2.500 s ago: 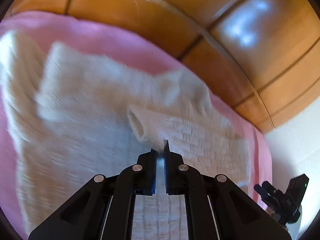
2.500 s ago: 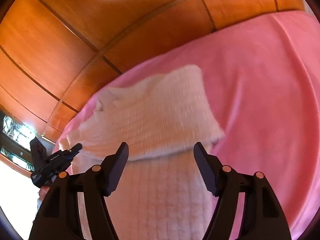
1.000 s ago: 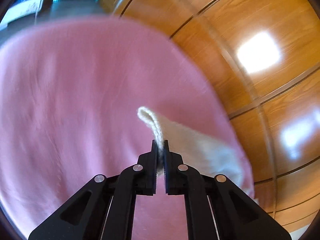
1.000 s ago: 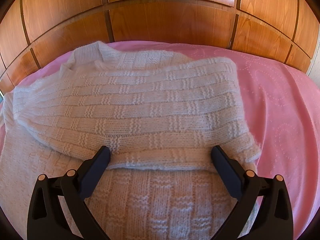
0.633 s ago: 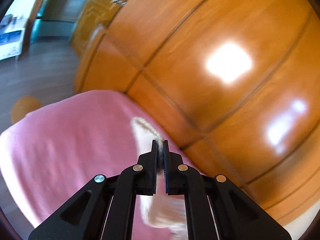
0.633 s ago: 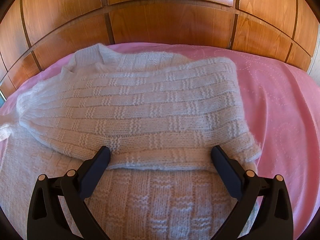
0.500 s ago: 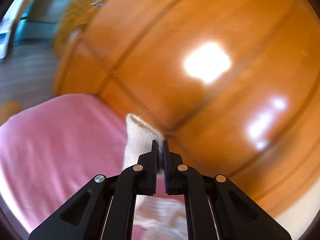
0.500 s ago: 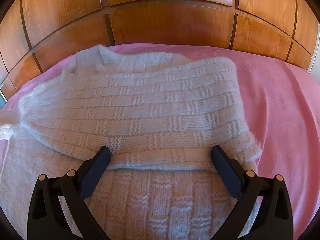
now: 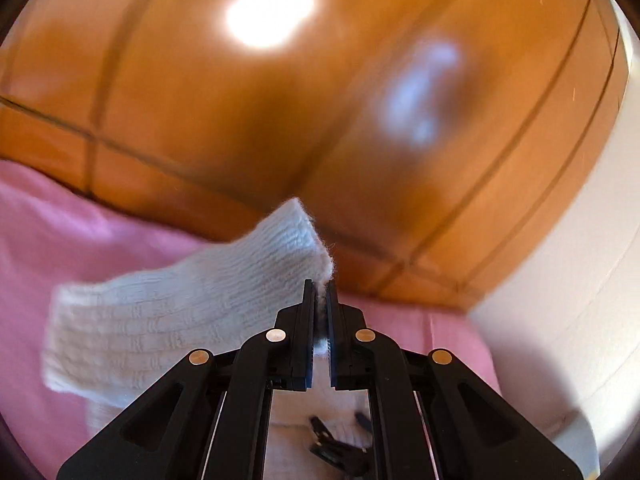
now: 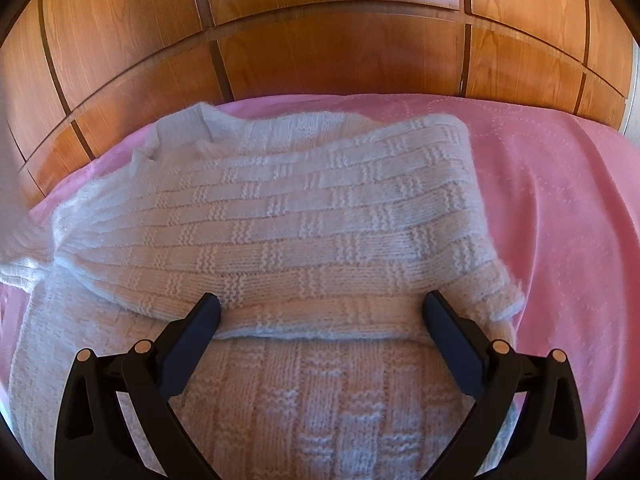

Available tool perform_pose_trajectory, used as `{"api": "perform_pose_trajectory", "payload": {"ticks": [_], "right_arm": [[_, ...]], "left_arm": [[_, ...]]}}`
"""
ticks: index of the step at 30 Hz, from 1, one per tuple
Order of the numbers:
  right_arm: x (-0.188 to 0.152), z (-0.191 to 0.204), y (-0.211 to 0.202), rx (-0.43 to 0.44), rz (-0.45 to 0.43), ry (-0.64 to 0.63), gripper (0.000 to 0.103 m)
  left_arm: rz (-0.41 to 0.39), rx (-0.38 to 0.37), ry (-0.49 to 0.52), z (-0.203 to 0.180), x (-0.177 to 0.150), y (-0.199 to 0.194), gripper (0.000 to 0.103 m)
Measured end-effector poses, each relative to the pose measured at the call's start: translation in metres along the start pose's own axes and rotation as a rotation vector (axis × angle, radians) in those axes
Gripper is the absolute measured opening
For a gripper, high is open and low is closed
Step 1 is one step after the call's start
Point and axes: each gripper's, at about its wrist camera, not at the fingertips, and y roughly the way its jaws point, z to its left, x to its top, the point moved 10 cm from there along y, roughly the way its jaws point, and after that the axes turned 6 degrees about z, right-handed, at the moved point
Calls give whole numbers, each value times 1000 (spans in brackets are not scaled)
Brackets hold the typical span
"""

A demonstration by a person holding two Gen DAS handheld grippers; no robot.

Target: Fold small clothes

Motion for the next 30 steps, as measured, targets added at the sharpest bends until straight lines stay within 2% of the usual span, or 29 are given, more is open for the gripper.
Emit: {"api": "perform_pose_trajectory", "payload": {"ticks": [4,5,6,8,12,13,15,18,21,23,25,28,29,30], "right_arm": [[0,-1,0,10,-1,4,101],[0,-1,-1,13,-2,5,101],[0,-1,-1,16,-3,7,101],[0,-2,-2,23,-4,11,101],[1,-5,-10,50,-8,23,99],[3,-7,-14,63,-15,31,96],[9,-8,-27,99,-35,55,78],[18,-2,-47,223,-48,122,74],[24,17,-41,310,11,153,73],[23,25,-23,312,88,172,72],[22,33,-5,266,132,150,56],[29,50,-5,180,133,24,12],[34,53,-10,172,122,2,8],[47,56,-29,160,65,-27,8]], "left_arm": [[153,-4,54,-6,-50,78,4],[194,-2,42,-2,-59,93,14],[233,1,9,8,-72,104,37],[223,8,-44,32,-81,104,53],[213,72,-92,81,-116,76,53],[212,94,-94,85,-128,69,53],[216,154,-101,113,-151,53,53],[232,199,-140,146,-178,39,53],[244,241,-198,181,-202,25,53],[227,227,-216,185,-207,20,53],[212,228,-212,186,-207,16,53],[209,235,-185,184,-209,15,53],[211,238,-175,183,-209,17,53],[212,242,-169,183,-210,16,53]]}}
